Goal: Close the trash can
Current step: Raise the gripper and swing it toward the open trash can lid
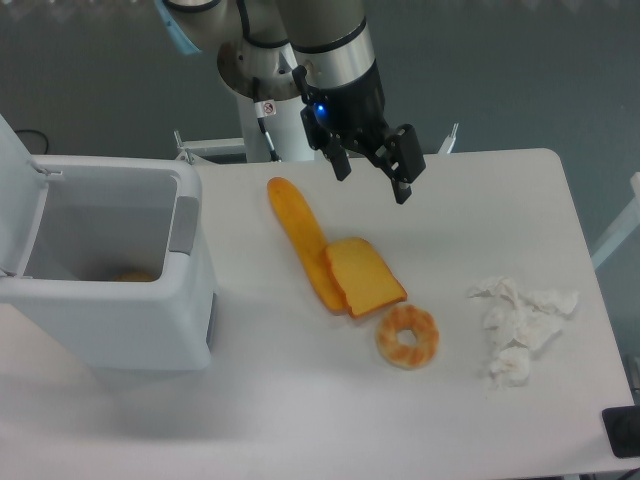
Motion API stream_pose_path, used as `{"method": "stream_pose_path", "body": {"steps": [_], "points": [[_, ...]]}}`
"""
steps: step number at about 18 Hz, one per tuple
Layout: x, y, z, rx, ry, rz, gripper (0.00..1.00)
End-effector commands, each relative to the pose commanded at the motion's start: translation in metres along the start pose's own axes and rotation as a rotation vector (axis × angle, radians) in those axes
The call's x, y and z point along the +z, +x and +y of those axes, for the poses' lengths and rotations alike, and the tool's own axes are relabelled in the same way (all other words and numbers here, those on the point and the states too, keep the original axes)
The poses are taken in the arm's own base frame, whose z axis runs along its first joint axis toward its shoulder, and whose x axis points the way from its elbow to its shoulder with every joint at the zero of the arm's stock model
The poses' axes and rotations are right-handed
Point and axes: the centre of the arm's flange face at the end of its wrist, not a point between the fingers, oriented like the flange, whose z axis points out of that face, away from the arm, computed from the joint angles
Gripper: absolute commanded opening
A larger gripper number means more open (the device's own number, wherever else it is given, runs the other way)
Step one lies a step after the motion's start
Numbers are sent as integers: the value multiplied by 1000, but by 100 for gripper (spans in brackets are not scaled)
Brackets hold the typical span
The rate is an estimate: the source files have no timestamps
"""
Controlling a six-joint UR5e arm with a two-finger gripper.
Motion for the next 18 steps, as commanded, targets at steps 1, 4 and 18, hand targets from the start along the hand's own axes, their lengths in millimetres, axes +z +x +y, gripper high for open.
{"method": "stream_pose_path", "body": {"steps": [1,4,18], "points": [[1,1,-2,-1,23,12,100],[-2,1,-3,-2,48,17,100],[-25,4,-18,-312,343,118,100]]}}
